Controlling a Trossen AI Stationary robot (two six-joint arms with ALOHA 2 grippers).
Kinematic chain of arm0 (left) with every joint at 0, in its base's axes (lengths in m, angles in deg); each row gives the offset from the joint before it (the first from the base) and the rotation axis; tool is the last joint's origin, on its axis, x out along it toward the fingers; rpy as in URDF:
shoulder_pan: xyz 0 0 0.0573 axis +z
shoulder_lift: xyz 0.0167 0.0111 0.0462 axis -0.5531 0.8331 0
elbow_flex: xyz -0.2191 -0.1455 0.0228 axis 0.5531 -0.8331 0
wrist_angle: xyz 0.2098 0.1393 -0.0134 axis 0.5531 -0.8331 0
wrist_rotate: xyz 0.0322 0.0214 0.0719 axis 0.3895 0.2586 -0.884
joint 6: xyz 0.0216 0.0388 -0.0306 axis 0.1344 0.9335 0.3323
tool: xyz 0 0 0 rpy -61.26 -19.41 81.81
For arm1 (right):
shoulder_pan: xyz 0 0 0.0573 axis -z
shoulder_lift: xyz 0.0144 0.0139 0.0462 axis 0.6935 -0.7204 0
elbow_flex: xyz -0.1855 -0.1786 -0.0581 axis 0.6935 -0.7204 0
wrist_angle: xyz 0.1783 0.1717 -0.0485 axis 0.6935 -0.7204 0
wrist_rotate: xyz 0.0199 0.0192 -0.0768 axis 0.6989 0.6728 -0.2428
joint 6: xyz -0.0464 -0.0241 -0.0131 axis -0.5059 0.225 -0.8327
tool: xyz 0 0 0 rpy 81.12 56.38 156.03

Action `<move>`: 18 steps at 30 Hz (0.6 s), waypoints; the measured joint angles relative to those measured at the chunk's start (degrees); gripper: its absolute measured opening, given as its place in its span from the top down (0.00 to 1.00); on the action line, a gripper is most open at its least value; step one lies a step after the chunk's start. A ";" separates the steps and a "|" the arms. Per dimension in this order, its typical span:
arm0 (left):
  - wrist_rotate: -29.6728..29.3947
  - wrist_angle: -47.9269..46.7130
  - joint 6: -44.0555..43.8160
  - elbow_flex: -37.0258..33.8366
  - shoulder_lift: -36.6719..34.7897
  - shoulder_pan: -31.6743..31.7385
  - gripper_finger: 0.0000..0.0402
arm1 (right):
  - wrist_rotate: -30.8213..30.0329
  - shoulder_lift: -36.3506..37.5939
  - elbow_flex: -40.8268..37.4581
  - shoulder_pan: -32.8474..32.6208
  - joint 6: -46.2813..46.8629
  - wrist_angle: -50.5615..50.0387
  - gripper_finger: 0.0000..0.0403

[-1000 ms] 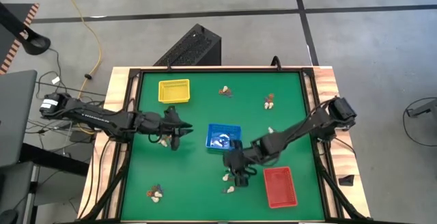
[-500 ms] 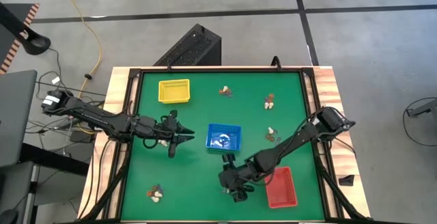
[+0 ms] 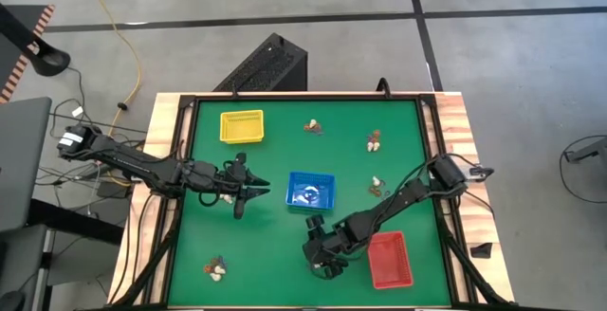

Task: Sort Halloween decoration
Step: Put the skull toy into the red bin

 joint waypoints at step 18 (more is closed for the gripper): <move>-1.44 -0.57 0.04 0.00 0.00 0.02 0.80 | 1.95 0.02 1.64 1.31 0.07 -5.54 0.71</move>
